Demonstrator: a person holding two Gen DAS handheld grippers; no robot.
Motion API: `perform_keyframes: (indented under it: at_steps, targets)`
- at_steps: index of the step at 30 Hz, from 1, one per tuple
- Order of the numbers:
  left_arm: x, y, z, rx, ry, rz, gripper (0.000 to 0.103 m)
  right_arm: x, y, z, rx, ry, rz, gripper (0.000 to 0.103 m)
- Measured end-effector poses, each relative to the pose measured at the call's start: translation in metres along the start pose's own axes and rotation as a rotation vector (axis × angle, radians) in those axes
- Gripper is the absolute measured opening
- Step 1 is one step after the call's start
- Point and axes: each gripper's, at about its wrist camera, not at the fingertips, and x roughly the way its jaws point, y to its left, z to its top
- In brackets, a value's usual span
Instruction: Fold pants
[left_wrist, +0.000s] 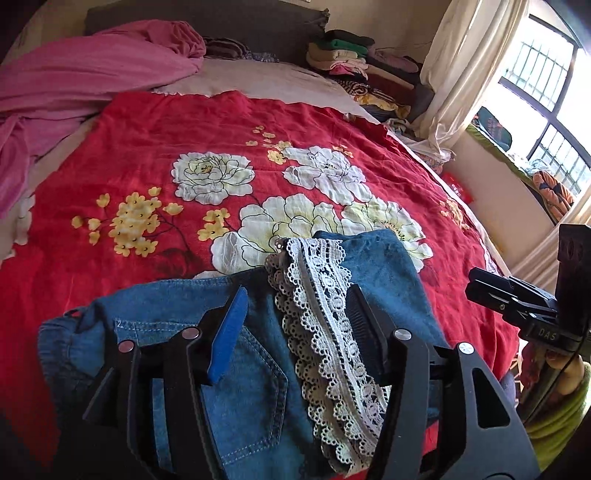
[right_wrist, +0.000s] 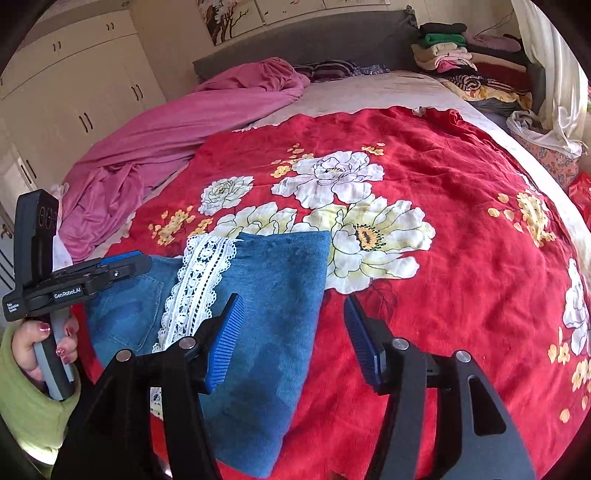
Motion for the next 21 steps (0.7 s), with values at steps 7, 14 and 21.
perform_keyframes:
  at_steps: [7, 14, 21]
  targets:
    - [-0.026, -0.02, -0.016, 0.028, -0.018, 0.005, 0.06, -0.019, 0.012, -0.016, -0.002, -0.007, 0.015, 0.066]
    - [-0.041, -0.035, -0.032, 0.052, -0.015, 0.02, 0.064, -0.025, 0.017, -0.04, 0.01, 0.021, 0.02, 0.068]
    - [-0.045, -0.039, -0.051, 0.038, 0.002, 0.031, 0.065, -0.028, 0.021, -0.057, 0.009, 0.045, 0.018, 0.068]
